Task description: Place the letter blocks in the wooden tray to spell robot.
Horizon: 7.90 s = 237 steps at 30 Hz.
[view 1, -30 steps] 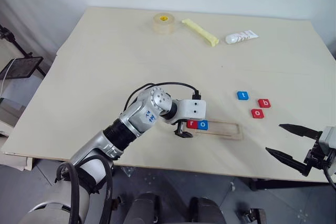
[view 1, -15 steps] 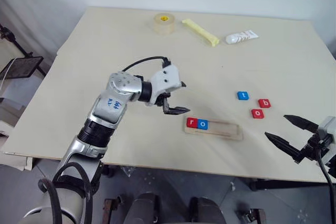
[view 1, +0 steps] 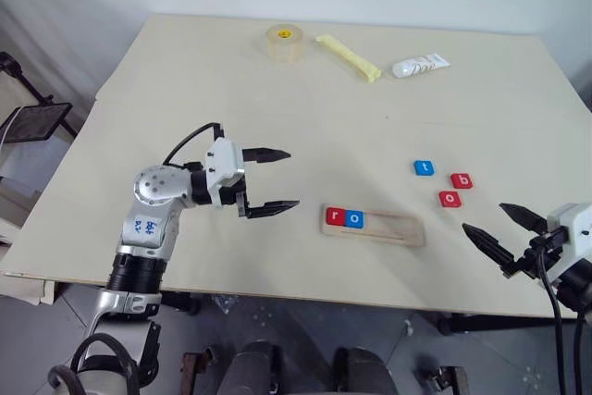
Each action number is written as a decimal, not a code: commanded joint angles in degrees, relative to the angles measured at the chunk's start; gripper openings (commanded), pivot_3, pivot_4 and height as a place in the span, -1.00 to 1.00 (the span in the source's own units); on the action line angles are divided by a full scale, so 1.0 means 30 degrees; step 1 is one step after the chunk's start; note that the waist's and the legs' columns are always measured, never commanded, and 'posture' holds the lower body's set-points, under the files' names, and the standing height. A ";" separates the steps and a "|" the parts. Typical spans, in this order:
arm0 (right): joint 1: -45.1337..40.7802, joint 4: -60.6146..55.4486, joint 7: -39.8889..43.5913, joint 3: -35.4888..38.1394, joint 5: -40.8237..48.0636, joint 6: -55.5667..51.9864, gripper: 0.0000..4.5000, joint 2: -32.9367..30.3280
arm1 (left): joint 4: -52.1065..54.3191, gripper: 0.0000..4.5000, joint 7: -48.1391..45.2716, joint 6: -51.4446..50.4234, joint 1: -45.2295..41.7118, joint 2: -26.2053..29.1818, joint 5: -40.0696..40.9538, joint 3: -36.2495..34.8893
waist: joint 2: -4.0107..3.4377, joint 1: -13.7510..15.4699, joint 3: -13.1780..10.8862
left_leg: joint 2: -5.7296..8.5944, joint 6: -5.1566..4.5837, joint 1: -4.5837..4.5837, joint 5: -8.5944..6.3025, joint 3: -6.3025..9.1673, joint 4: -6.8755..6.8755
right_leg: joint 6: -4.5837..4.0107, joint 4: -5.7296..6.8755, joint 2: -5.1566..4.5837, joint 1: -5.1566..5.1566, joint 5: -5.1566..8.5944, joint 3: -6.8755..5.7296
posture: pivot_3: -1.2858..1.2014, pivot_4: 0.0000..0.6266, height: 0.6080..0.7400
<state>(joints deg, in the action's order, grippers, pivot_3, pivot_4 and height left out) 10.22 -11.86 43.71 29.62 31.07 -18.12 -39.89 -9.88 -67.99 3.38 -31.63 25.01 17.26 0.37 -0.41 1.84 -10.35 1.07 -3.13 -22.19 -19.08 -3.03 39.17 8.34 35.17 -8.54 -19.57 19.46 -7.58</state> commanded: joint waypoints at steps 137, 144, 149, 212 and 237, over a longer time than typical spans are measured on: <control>-0.1233 -0.6327 0.0646 -0.2048 -0.2475 -0.9827 0.99 -0.4809 | -0.7249 1.00 -0.4075 0.8015 -0.0126 -0.1124 0.1263 0.0337 | -0.0005 -0.0192 -0.0016 | 0.0043 -0.0007 -0.0027 0.0027 0.0064 -0.0030 | 0.0005 0.0066 -0.0007 -0.0042 -0.0002 0.0026 | 0.03 -0.52 1.00; -0.3910 0.0576 0.6182 -0.5936 -0.4780 -0.3432 0.99 -0.9219 | -0.6688 1.00 -0.3869 0.7922 0.0319 -0.1146 0.1281 0.0245 | 0.0006 -0.0209 -0.0022 | 0.0030 -0.0010 -0.0028 0.0029 0.0056 -0.0025 | 0.0008 -0.0033 -0.0005 0.0001 -0.0003 0.0002 | 0.03 -0.52 1.00; -0.7564 0.4667 0.8197 -0.9065 -0.6370 -0.0818 0.99 -0.9047 | -0.5827 1.00 -0.3476 0.7741 0.1023 -0.1087 0.1266 0.0166 | 0.0010 -0.0210 -0.0025 | 0.0025 -0.0010 -0.0041 0.0030 0.0068 -0.0022 | 0.0013 -0.0045 -0.0009 0.0000 -0.0006 -0.0019 | 0.03 -0.52 1.00; -1.7597 0.0360 0.8834 -1.7405 -0.7920 -0.9230 -0.35 -0.5013 | -0.5468 1.00 -0.3174 0.8015 0.1202 -0.1244 0.1090 0.0327 | 0.0012 -0.0234 -0.0027 | 0.0046 0.0001 -0.0079 0.0028 0.0145 0.0003 | 0.0014 -0.0027 -0.0012 -0.0021 -0.0008 -0.0034 | 0.03 -0.52 1.00; -1.8374 0.2526 1.0040 -1.8658 -0.9862 -0.7346 -0.20 -0.3848 | -0.4896 1.00 -0.2274 0.8072 0.1745 -0.1453 0.0891 0.0544 | 0.0012 -0.0245 -0.0027 | 0.0045 0.0000 -0.0084 0.0029 0.0141 0.0002 | 0.0015 -0.0020 -0.0012 -0.0030 -0.0008 -0.0039 | 0.03 -0.52 1.00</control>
<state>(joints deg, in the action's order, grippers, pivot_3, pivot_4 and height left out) -44.28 -3.95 73.19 -26.71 1.93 -40.96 -51.50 -25.70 -75.13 26.80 -26.49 21.00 19.93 1.63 -0.38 1.10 -10.43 1.20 -3.13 -22.44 -18.99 -2.60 39.17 8.39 35.11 -8.58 -19.66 19.44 -7.70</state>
